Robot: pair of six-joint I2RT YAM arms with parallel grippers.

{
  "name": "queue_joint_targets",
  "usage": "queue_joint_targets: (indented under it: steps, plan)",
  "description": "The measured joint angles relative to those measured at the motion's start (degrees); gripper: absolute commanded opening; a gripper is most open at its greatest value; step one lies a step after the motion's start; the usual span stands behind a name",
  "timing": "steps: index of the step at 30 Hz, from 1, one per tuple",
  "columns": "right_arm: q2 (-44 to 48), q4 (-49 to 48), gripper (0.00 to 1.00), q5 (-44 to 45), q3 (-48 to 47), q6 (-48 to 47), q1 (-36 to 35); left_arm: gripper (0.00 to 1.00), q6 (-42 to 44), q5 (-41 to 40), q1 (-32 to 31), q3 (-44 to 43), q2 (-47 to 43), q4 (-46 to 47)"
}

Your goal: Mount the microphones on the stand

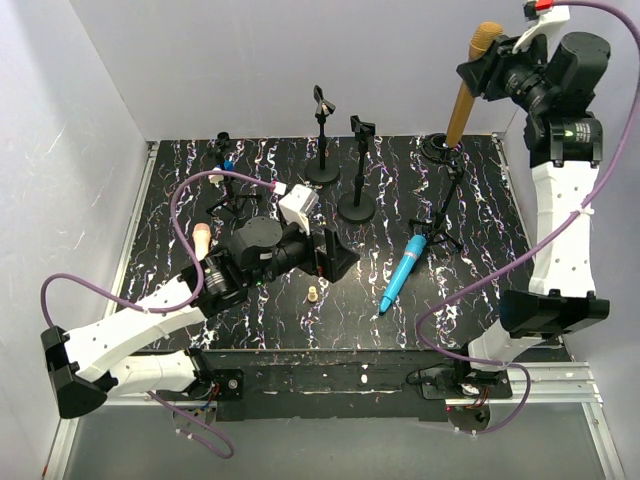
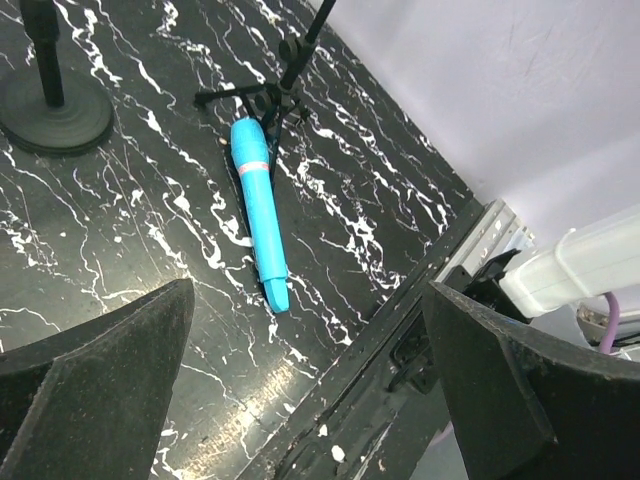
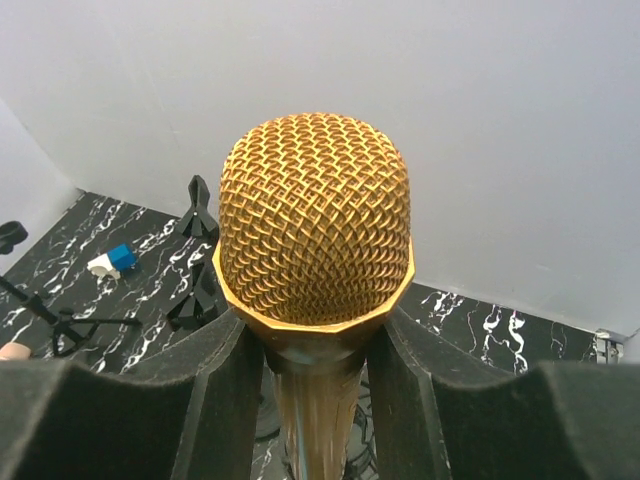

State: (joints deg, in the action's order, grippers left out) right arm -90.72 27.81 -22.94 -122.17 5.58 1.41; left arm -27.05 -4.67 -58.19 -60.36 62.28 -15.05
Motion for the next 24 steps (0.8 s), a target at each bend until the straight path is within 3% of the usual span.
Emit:
queue_joint_targets:
  steps: [8, 24]
  plan:
    - [-4.04, -1.46, 0.08, 4.02, -0.09, -3.50, -4.90, 0.98, -0.48, -1.53, 0.00, 1.33, -3.06, -0.20]
    - [-4.33, -2.54, 0.08, 6.38, 4.94, -6.05, -4.92, 0.98, -0.79, -2.40, 0.00, 1.92, -3.10, -1.81]
